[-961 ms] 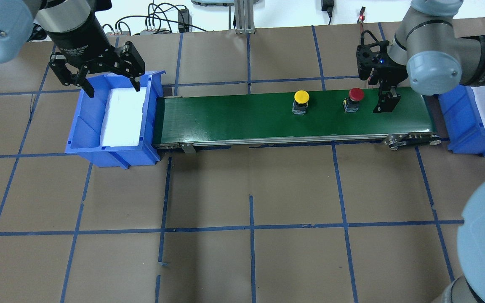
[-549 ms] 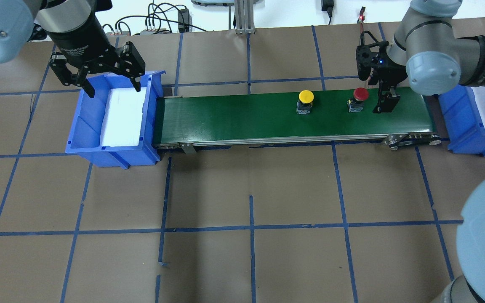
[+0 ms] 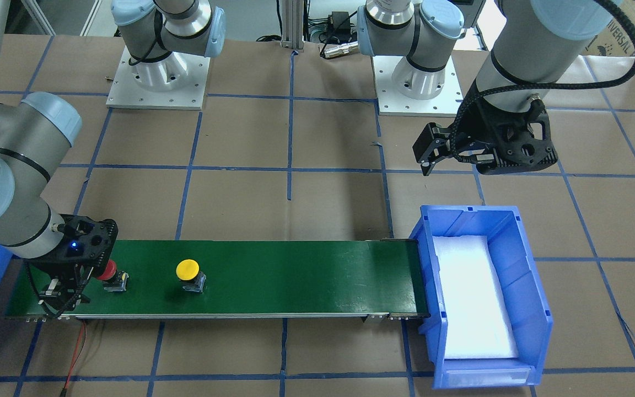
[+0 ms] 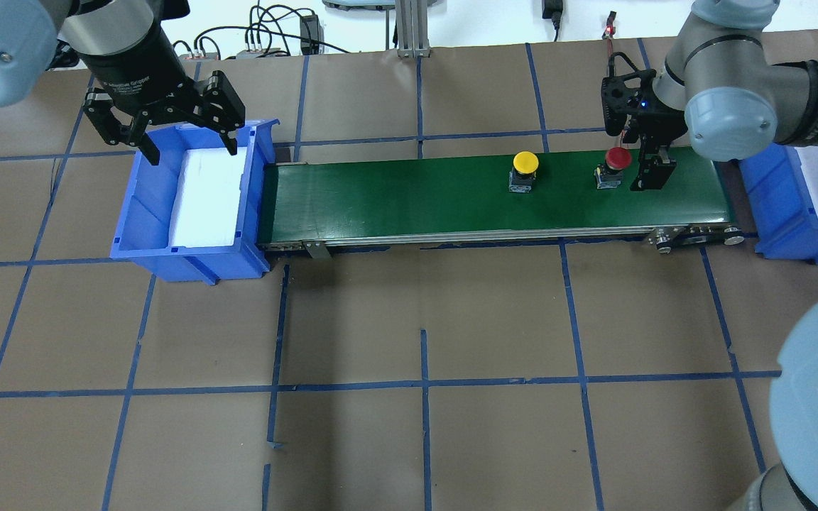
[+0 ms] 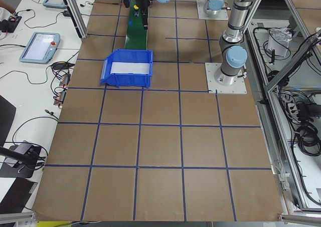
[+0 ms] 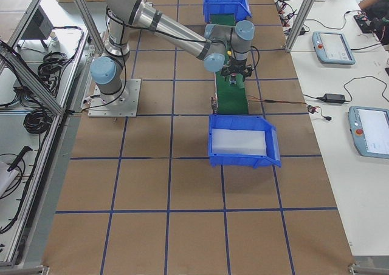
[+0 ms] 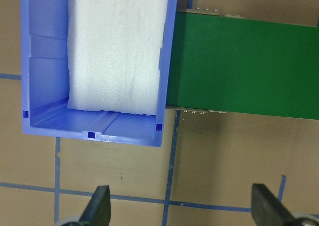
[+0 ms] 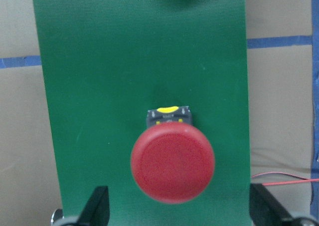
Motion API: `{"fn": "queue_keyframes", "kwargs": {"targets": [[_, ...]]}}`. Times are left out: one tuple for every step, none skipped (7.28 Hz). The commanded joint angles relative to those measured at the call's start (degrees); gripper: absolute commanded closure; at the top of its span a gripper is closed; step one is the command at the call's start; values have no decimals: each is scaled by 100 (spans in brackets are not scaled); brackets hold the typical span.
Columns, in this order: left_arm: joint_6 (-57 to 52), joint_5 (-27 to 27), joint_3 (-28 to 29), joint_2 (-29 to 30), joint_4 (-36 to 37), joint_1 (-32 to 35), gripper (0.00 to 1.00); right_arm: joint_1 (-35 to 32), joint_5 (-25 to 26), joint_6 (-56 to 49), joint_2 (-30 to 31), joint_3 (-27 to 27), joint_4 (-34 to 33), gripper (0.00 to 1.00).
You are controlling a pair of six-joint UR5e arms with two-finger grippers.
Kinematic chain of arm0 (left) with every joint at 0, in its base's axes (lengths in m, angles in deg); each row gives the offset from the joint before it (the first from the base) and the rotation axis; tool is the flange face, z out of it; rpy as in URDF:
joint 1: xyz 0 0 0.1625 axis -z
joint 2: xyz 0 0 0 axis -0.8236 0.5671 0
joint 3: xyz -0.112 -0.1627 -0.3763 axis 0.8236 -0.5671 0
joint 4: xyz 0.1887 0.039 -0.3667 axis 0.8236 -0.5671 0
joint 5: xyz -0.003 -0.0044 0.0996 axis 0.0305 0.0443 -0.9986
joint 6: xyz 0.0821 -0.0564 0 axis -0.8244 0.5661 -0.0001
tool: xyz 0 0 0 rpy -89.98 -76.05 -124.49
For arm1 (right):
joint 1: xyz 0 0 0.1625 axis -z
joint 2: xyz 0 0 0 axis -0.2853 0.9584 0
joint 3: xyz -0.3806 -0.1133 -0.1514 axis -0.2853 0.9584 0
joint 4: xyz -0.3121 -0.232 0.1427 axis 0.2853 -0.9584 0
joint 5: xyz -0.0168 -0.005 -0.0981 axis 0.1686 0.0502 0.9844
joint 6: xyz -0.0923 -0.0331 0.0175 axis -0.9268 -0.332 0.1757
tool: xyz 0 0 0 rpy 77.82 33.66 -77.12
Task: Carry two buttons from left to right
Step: 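Lower the right gripper and grasp the red button on the belt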
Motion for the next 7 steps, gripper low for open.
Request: {"fn": "queue_keyframes", "kwargs": {"targets": [[0,2,0,0,-2,-3,0,0,11,-9,-3,0,0,1],[0,-7,0,0,-2,-3,0,0,11,-18,-4,0,0,1],[0,-7,0,0,-11,-3,0,0,11,-35,-12,0,0,1],[0,-7,0,-9,-11,-3,0,0,-7,-35,-12,0,0,1],[0,-7,0,-9,-11,-3,0,0,2,-44,-12,-9,0,2],[0,-7,0,-9,-2,-3,0,0,11,-79,-21,-1,0,23],[0,-7,0,-9,-2,-3,0,17,11,-149,-30,0,0,67]]}}
